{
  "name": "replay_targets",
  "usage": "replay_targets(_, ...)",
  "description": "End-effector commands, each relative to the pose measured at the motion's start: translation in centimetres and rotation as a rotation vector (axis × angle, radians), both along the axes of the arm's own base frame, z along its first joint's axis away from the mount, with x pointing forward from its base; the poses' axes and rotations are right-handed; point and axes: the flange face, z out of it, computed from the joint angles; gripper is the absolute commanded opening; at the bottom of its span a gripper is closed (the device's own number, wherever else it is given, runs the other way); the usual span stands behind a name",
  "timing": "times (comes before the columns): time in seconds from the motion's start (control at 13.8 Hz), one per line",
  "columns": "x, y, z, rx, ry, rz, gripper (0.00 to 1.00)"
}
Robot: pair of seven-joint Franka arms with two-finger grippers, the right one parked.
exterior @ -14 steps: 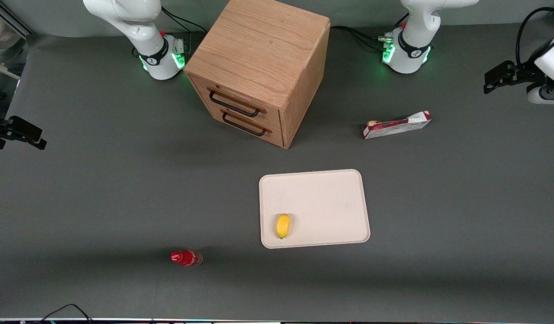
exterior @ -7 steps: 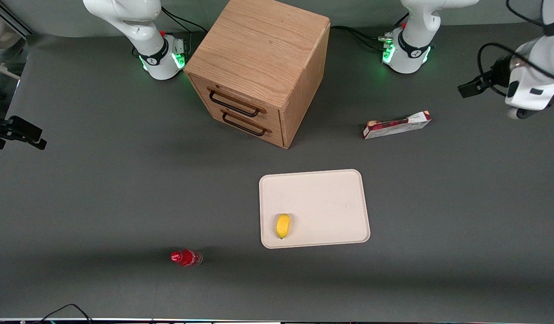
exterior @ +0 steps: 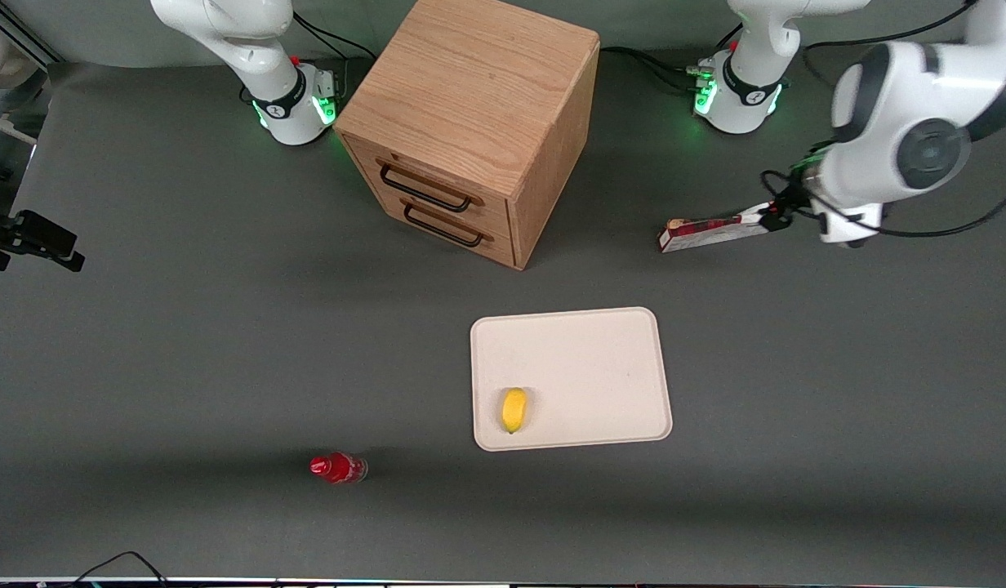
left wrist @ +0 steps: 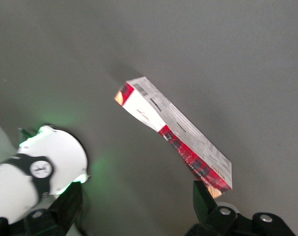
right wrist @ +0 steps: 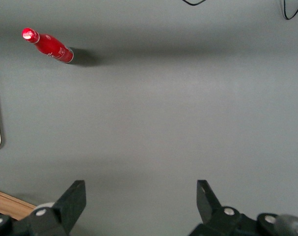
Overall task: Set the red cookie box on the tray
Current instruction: 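Move the open left gripper down over the red-and-white cookie box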
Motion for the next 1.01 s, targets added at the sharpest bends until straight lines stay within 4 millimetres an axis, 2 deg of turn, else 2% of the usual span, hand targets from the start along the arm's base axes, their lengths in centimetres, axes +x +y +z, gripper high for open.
replay_targets(0.0, -2.4, -0.1, -3.3, 0.038, -0.060, 0.084, 1.00)
replay_targets(0.14, -3.6, 0.3, -6.3, 0.034, -0.108, 0.095, 1.00)
replay_targets(0.36, -4.3, 0.5, -9.6, 0.029, -0.169, 0.129, 1.00)
replay_targets(0.58, -5.5, -1.6, -13.0, 0.045, -0.188, 0.149, 1.00)
replay_targets(0.8, -5.9, -2.4, -15.3, 0.035, -0.207, 0.150, 0.97)
replay_targets(0.87, -5.8, -2.5, -15.7, 0.034, -0.205, 0.152, 0.72)
replay_targets(0.94, -5.8, -2.5, -15.7, 0.034, -0.207, 0.155, 0.43)
